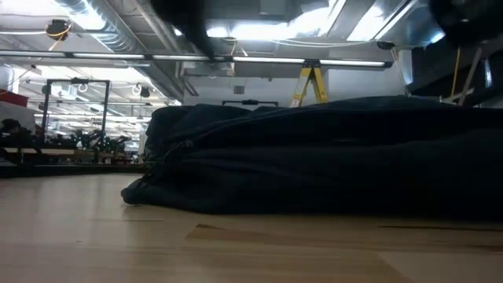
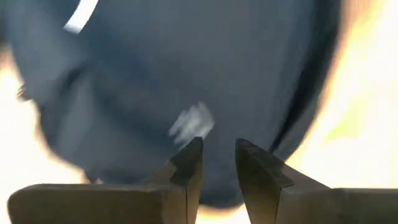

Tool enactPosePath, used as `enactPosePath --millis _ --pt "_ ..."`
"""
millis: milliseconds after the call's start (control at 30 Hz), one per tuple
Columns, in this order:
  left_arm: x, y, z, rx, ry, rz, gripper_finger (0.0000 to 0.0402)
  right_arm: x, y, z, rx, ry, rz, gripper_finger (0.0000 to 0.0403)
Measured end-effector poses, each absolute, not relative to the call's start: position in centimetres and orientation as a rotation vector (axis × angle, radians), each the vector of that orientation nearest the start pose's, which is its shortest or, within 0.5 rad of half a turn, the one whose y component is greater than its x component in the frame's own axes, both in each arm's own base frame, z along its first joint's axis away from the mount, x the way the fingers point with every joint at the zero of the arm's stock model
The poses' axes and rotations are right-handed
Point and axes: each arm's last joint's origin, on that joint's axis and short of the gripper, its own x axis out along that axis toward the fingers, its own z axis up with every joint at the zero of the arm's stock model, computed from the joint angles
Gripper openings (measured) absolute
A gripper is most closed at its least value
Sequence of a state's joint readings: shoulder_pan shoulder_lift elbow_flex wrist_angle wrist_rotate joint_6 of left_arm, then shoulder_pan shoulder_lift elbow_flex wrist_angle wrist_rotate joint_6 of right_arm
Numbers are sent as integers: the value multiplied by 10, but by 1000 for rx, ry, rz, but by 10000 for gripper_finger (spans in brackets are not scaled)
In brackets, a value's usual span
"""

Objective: Unpack backpack
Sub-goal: Close the black backpack

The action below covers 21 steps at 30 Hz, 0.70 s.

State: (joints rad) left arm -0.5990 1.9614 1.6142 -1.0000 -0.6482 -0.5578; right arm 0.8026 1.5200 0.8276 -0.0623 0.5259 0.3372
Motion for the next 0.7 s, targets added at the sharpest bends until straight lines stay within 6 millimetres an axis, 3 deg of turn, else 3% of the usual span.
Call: enactPosePath --millis 133,333,500,700 --pt "310 -214 215 433 1085 333 78 258 223 192 -245 619 150 26" --pt "303 -226 179 630 1103 82 78 314 239 194 -288 610 139 104" --pt "302 -215 156 725 1087 71 78 347 247 182 -325 631 177 152" --pt "294 -195 139 850 1130 138 78 368 254 154 -485 696 168 158"
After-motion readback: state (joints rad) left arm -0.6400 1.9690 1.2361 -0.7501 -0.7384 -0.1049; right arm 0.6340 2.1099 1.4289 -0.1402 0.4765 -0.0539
